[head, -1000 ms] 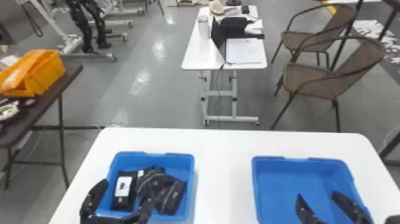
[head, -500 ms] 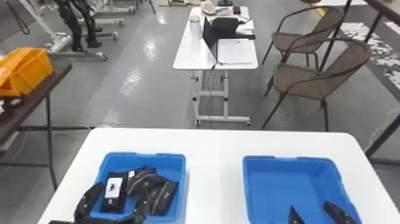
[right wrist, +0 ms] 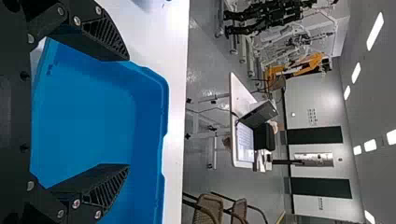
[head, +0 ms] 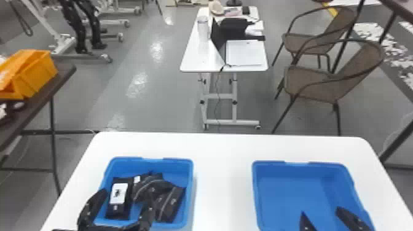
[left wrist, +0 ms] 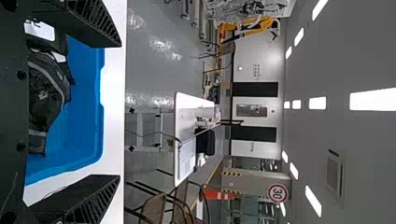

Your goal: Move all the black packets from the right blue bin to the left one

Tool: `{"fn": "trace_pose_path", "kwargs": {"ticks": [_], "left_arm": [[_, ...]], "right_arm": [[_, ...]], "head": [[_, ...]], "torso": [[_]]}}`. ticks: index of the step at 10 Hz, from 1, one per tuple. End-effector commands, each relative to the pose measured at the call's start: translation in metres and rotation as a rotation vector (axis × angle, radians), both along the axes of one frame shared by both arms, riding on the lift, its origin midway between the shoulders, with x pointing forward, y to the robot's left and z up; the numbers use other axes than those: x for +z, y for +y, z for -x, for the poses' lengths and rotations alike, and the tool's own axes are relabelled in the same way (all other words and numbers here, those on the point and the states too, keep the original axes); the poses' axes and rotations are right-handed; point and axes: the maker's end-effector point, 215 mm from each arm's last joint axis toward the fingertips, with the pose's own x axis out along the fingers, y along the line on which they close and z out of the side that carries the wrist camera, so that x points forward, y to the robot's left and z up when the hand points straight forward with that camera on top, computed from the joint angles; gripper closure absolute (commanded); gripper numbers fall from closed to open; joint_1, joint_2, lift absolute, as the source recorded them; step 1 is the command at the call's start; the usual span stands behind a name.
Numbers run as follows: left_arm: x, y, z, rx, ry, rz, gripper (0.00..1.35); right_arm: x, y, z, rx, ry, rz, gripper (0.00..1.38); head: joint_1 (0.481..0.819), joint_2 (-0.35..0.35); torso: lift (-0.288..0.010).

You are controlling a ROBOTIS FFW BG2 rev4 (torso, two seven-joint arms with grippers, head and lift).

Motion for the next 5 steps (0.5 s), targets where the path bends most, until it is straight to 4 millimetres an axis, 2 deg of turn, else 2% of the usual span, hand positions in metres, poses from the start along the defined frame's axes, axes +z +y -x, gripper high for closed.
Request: {"fn": "trace_pose_path", "kwargs": {"ticks": [1,5], "left_arm": [[-0.0005,0.0001,-0.0003,-0.002,0.000,0.002,0.00],[-0.0005,0.0010,-0.0002,0.000,0.000,0.003,0.00]], "right_arm": [[0.0005,0.0010,-0.0009,0.005,-0.003,0.001,0.22],[0.0024,-0.0008,-0.0011,0.003,-0.012,0.006,0.22]], "head": [[0.695,0.094],[0.695,0.095]], "torso": [[0.000],[0.000]]}}
